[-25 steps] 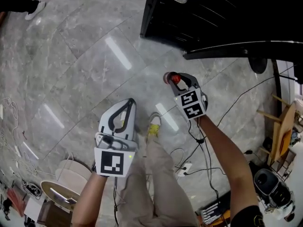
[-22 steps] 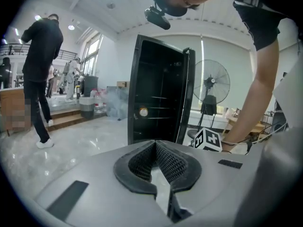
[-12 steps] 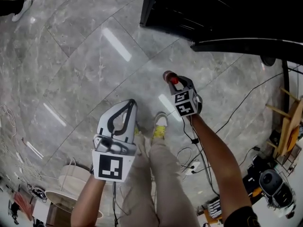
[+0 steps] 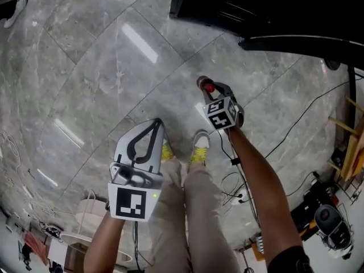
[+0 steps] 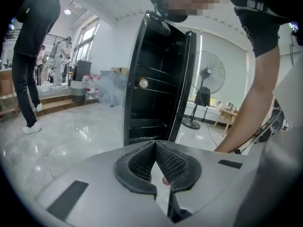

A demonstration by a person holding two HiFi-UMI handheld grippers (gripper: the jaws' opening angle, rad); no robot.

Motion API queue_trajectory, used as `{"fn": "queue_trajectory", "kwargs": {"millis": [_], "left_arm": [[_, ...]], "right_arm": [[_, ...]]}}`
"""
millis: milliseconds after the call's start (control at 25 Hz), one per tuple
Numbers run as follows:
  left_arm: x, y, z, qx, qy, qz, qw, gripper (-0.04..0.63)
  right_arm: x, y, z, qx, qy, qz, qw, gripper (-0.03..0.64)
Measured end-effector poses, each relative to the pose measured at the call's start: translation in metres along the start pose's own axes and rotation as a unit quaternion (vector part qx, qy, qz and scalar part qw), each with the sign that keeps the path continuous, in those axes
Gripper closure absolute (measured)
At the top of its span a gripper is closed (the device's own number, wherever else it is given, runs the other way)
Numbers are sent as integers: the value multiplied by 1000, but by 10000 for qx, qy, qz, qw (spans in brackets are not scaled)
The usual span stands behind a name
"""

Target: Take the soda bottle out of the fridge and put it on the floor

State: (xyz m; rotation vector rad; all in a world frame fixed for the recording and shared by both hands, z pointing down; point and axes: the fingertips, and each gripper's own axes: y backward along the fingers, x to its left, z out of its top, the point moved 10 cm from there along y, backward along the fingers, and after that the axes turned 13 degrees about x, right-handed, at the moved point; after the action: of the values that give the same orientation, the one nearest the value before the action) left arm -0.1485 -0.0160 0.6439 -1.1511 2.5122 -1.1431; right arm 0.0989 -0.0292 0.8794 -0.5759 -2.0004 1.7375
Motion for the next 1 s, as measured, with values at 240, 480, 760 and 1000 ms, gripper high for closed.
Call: {"fn": "queue_trajectory", "kwargs": {"millis": [240, 480, 760, 1000], "left_arm": [[6, -9, -15, 83, -27, -24, 10000, 578], [12, -12, -17, 56, 11, -14, 10000, 578], [12, -14, -20, 103, -40, -46, 9999, 578], [7, -17, -19, 107, -3, -80, 9999, 578]], "right_arm": [[10, -24, -1, 126, 79, 44, 9999, 486], [14, -37, -2, 264, 132, 50, 9996, 486], [17, -43, 0, 372, 135, 90, 9992, 486], [19, -47, 0, 444, 151, 128, 9988, 486]]}}
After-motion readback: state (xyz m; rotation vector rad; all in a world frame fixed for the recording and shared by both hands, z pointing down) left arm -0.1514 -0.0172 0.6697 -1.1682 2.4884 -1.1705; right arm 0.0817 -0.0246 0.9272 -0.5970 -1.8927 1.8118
